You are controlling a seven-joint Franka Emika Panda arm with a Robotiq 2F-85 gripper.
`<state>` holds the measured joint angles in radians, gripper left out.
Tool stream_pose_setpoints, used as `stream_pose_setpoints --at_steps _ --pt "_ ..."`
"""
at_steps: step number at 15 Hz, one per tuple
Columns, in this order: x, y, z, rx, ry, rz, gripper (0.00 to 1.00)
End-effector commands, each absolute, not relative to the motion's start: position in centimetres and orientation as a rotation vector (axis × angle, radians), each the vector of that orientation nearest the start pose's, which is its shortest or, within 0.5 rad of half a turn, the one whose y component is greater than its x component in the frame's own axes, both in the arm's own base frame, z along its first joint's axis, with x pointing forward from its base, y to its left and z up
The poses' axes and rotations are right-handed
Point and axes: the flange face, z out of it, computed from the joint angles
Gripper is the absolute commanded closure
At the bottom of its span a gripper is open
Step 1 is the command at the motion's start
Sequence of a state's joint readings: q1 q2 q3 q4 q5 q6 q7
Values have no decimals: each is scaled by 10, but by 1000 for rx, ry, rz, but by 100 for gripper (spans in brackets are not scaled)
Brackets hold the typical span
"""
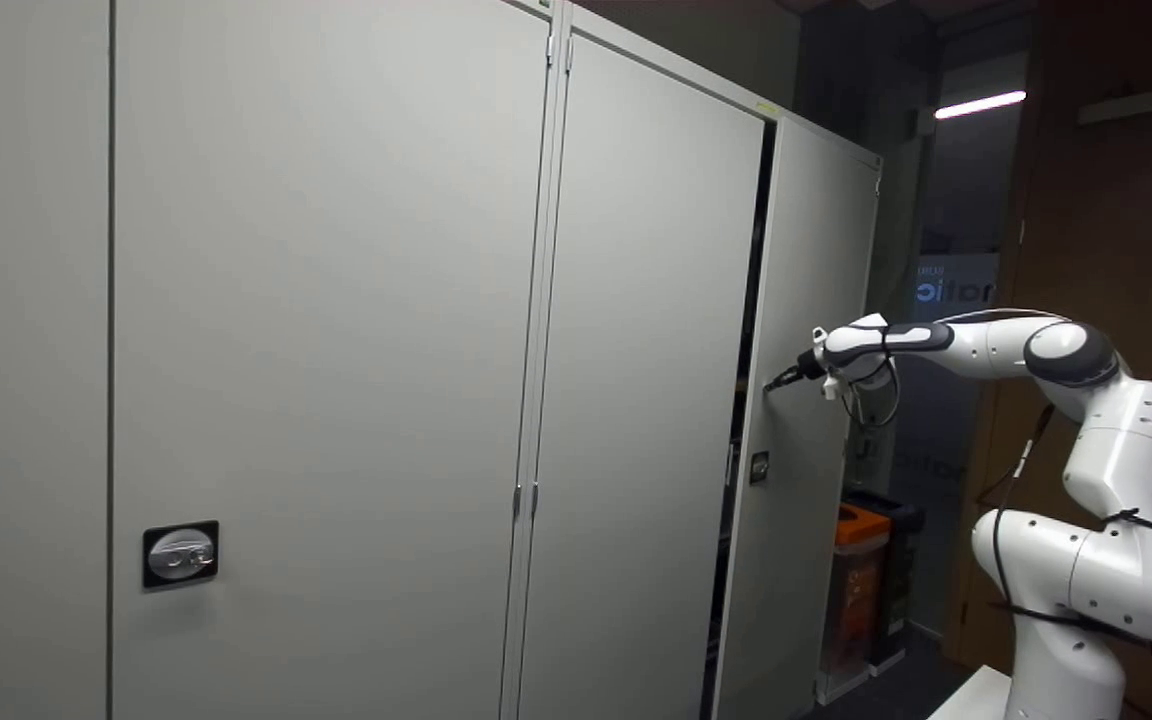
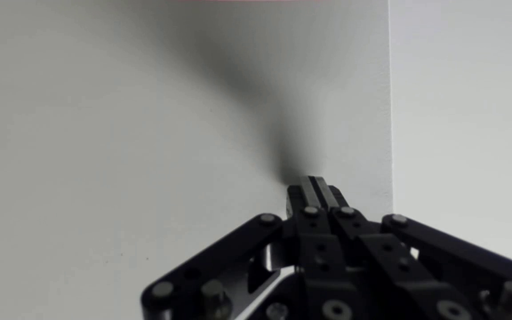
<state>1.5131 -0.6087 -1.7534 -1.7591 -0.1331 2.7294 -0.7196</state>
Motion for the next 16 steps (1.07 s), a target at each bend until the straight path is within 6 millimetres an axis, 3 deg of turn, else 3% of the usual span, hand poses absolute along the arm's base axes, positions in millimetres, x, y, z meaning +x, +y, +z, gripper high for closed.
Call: stream_pose_setpoints --at_steps 1,10,16 --pt "614 -309 558 -2746 -364 -1501 100" --pt "648 -299 559 -2742 -394 -1515 100" --pt "644 -303 561 -2750 -399 -1481 100"
